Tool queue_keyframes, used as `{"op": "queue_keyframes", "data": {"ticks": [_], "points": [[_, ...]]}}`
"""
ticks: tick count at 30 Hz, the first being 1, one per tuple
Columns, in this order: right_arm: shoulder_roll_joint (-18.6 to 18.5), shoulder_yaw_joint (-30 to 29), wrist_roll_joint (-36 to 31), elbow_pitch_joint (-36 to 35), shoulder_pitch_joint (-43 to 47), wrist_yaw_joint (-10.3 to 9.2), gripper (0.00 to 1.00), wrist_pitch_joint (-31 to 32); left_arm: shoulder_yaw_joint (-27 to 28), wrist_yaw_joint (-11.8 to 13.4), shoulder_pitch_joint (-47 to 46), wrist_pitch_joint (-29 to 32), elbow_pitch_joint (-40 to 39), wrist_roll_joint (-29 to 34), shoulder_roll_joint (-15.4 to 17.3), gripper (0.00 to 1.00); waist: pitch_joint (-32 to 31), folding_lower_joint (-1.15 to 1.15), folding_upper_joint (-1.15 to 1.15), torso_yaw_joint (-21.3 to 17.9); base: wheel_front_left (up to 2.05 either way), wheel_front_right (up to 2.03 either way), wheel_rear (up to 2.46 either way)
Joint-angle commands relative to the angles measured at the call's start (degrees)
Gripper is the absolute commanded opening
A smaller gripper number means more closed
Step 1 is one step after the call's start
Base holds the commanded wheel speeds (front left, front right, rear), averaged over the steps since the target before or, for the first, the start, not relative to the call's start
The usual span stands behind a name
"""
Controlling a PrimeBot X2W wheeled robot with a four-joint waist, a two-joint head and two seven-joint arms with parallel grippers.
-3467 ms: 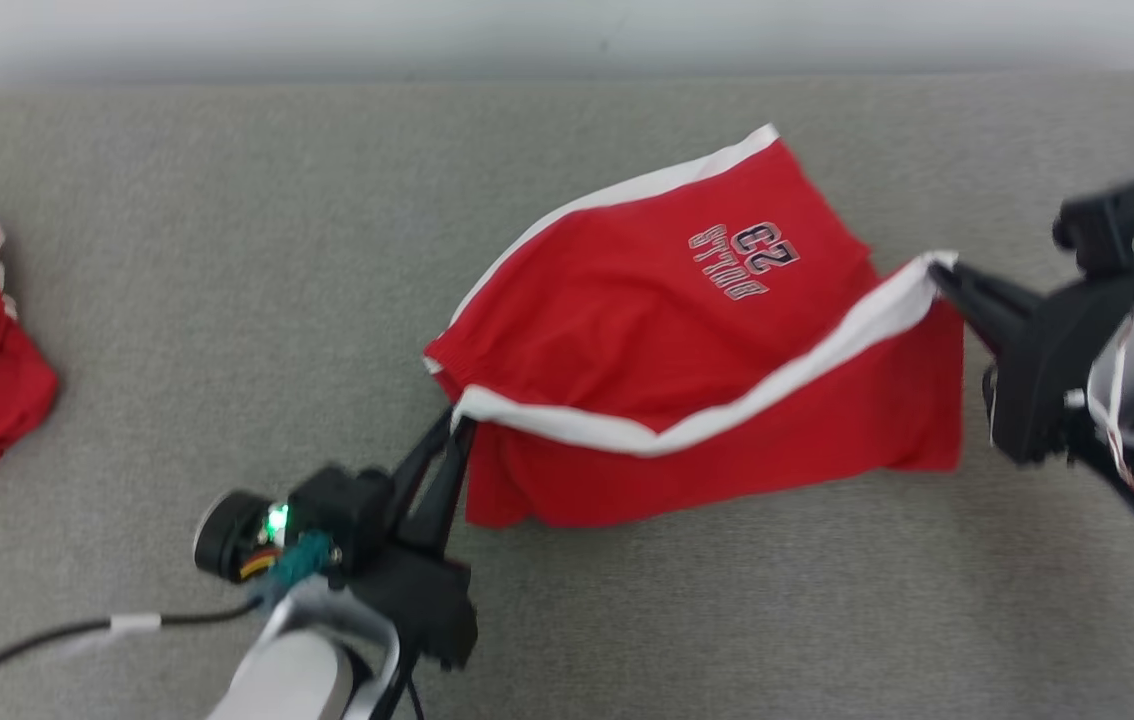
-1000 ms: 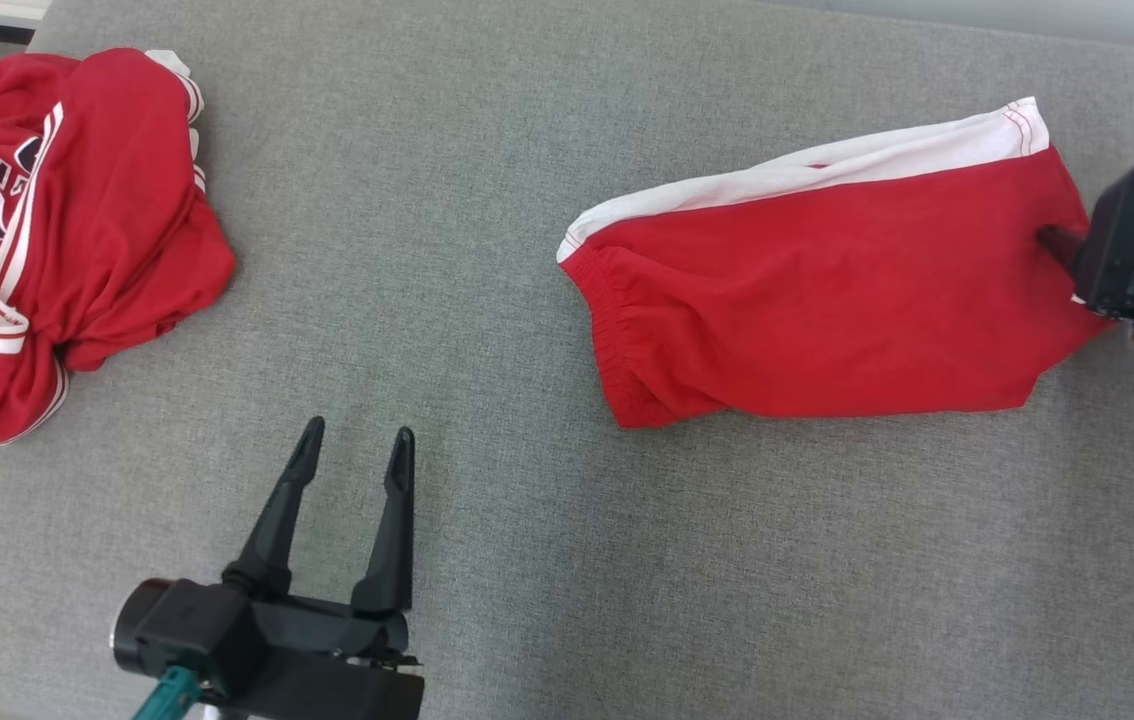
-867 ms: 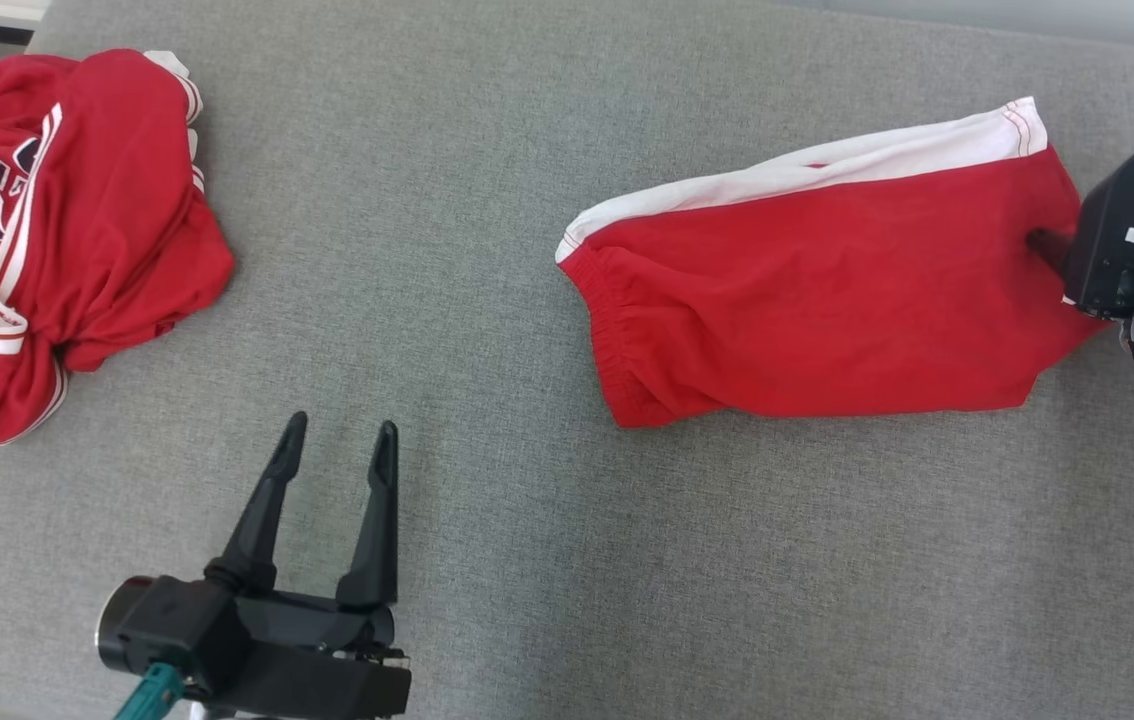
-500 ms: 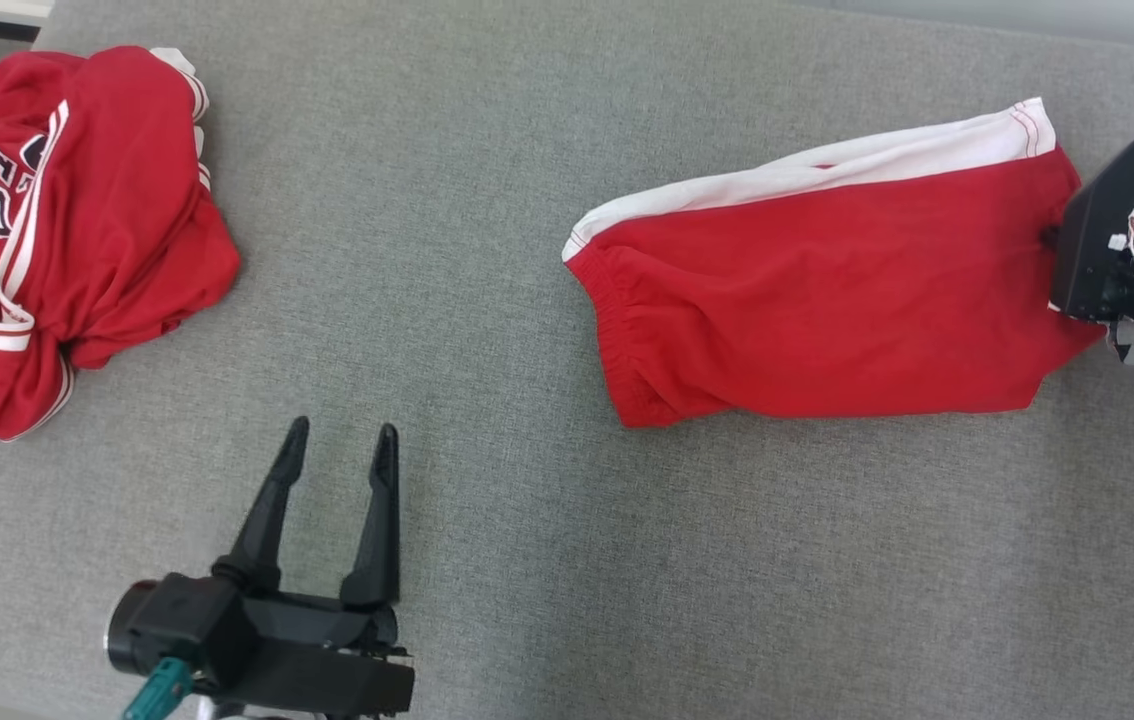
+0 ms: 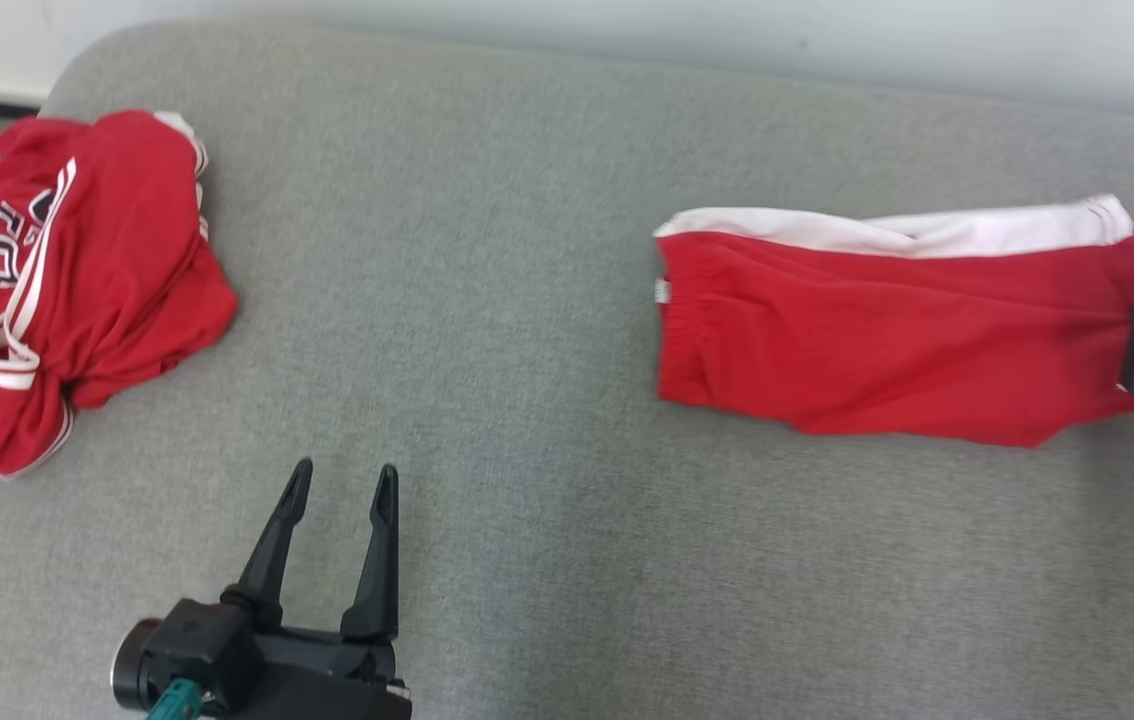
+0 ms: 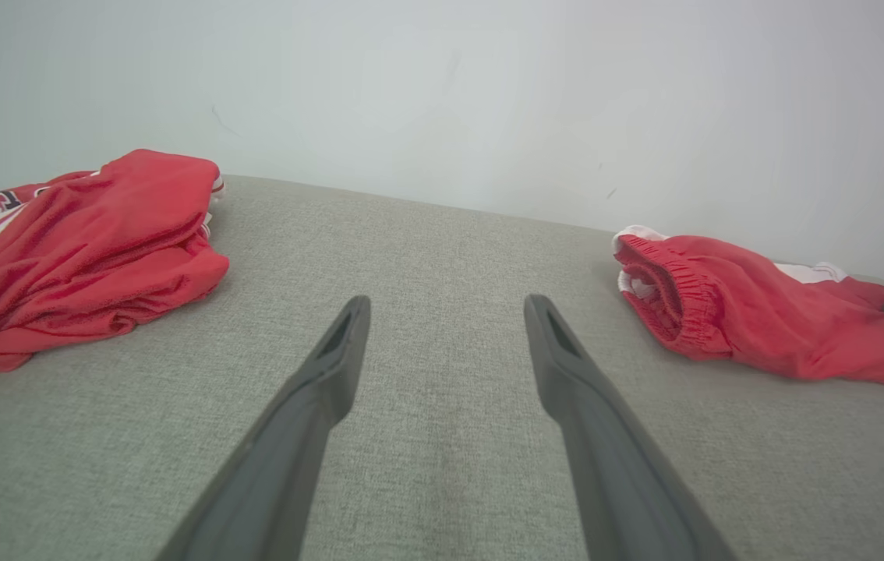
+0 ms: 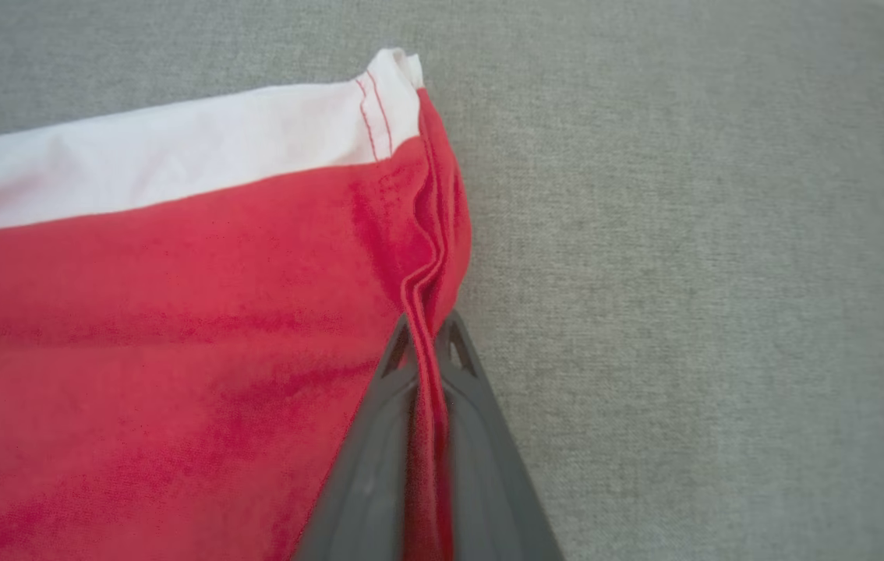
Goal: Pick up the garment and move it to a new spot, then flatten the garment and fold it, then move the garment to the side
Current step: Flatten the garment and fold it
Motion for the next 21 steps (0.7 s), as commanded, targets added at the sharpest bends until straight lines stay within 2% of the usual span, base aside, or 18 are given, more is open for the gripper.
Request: {"op": "queue_keyframes", "data": {"ticks": [1,7,11,21], "points": [[-0.8,-0.8,-1.2,0.7,0.9,-0.17,0.0,-1.5,0.0,0.1,1.0,-0.2,0.5,-0.5,0.1,1.0,-2.0,0.0,0.0,-1.5,0.0,0.0,0.0],[-0.5,-2.4,-3.5,2.1,1.7,-0.17,0.0,-4.4,-0.2,0.2,1.4,0.2,1.1,-0.8,0.3,1.0,-4.1,0.0,0.0,-2.4,0.0,0.0,0.0],[2.5,-2.8,-4.4,1.6,1.1,-0.16,0.0,-5.4,-0.3,0.5,2.5,0.5,1.4,-1.2,0.6,1.0,-5.9,0.0,0.0,-3.0,0.0,0.0,0.0],[10.8,0.0,-5.4,-5.2,1.0,-0.16,0.0,-1.5,-0.7,0.7,4.1,1.2,1.8,-1.4,1.3,1.0,-8.7,0.0,0.0,-3.3,0.0,0.0,0.0]]}}
